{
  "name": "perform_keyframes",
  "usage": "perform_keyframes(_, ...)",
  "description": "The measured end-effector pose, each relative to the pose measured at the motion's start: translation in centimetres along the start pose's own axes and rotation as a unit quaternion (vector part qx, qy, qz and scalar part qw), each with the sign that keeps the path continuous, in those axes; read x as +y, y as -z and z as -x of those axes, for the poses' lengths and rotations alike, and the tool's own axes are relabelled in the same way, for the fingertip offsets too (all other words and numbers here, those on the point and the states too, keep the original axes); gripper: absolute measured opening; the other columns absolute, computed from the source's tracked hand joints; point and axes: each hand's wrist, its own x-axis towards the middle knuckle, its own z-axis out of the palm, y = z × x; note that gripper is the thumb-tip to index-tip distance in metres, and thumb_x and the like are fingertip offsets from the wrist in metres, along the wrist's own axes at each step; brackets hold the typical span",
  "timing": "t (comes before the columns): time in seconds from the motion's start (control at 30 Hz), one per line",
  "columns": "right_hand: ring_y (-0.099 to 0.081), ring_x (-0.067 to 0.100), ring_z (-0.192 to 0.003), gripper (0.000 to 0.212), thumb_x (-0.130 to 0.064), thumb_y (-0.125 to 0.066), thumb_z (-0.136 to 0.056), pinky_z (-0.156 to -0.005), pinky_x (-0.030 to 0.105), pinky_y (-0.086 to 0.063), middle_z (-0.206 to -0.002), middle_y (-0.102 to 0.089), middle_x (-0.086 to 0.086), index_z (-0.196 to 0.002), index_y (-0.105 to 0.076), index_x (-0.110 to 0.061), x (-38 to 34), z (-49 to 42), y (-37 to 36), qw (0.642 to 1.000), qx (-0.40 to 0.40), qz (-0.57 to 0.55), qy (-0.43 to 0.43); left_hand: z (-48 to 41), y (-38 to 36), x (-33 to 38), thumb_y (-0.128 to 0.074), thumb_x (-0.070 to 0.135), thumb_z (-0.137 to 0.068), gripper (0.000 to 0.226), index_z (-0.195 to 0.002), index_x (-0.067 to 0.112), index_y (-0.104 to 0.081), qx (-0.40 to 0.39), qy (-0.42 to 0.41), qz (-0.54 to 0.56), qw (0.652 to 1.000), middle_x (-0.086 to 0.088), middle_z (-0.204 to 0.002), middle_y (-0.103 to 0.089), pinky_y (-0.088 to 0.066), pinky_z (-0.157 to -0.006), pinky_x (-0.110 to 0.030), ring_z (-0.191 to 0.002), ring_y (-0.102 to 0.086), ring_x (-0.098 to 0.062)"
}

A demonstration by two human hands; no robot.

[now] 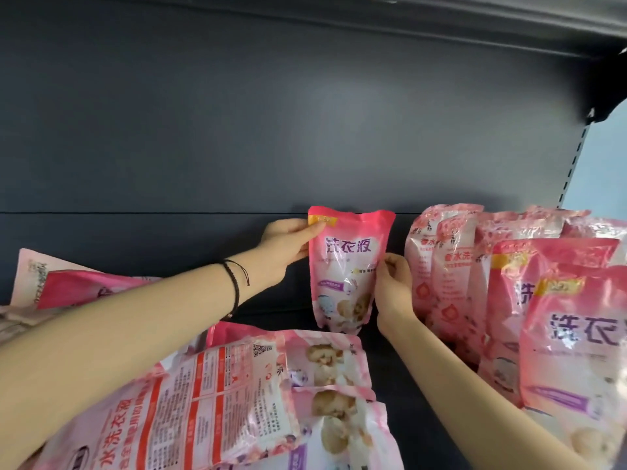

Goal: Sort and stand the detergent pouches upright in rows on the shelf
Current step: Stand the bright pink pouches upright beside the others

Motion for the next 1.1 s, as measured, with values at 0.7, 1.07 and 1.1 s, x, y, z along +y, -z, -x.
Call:
perform_keyframes(0.7,-0.057,0.022,-0.094,0.019,-0.004,-0.048,-0.089,-0.078,0.035,-0.049,-0.101,-0.057,0.002,-0.103,-0.05,-0.018,-0.8,-2.3,0.1,0.994,0.049,0.088,0.033,0.1,0.5,-1.2,-0.054,0.029,-0.096,0.022,-0.105,0.012,-0.065,-0.044,-0.053,-0.45,0.89,-0.009,-0.103,-0.07,-0.057,-0.082,-0.036,-0.091,-0.068,-0.021)
perform_keyframes(1.07,-0.058,0.017,-0.095,0.021,-0.019,-0.05,-0.092,-0.084,0.034,-0.05,-0.105,-0.061,-0.003,-0.108,-0.063,-0.02,-10.8,1.9,0.3,0.663,-0.376,0.575,0.299,6.3,4.2,5.0,-0.04,0.058,-0.093,0.034,-0.104,0.034,-0.062,-0.231,-0.143,-0.805,0.528,0.018,-0.085,-0.059,-0.04,-0.063,-0.026,-0.076,-0.055,-0.007)
perform_keyframes(1.1,-0.057,0.016,-0.097,0.02,-0.022,-0.05,-0.092,-0.087,0.033,-0.049,-0.104,-0.06,-0.005,-0.107,-0.063,-0.023,-11.2,2.6,0.1,0.632,-0.405,0.593,0.29,6.8,4.6,5.2,-0.04,0.058,-0.093,0.033,-0.104,0.035,-0.061,-0.244,-0.149,-0.807,0.517,0.017,-0.086,-0.062,-0.04,-0.062,-0.025,-0.077,-0.056,-0.007)
